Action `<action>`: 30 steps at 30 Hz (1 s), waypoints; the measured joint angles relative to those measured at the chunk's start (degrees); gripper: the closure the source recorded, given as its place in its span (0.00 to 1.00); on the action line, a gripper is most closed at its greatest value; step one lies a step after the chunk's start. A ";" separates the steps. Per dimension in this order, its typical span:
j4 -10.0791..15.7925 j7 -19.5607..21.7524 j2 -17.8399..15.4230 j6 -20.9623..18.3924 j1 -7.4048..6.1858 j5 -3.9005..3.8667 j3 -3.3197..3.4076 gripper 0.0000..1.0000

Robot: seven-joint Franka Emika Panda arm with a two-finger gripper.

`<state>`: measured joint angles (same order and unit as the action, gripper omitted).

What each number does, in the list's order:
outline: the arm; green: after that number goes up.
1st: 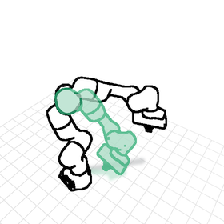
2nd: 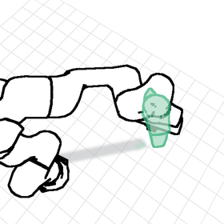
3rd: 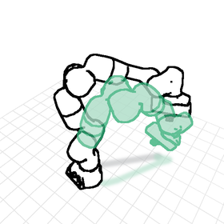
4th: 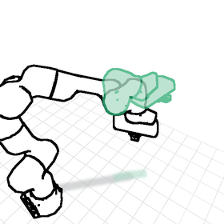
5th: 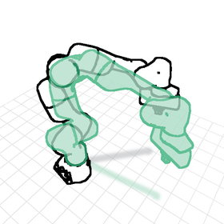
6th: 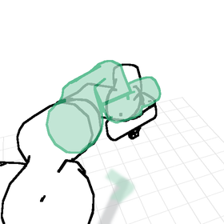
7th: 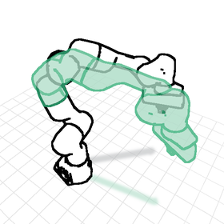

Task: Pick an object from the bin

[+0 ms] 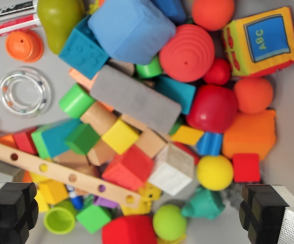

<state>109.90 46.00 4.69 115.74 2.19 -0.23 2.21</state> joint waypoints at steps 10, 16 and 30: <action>0.00 0.00 0.00 0.00 0.00 0.00 0.00 0.00; 0.00 0.09 0.05 0.00 0.00 0.00 0.00 0.00; 0.02 3.16 1.84 1.54 -0.03 0.01 -0.16 0.00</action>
<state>109.92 49.15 6.53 117.28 2.16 -0.23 2.05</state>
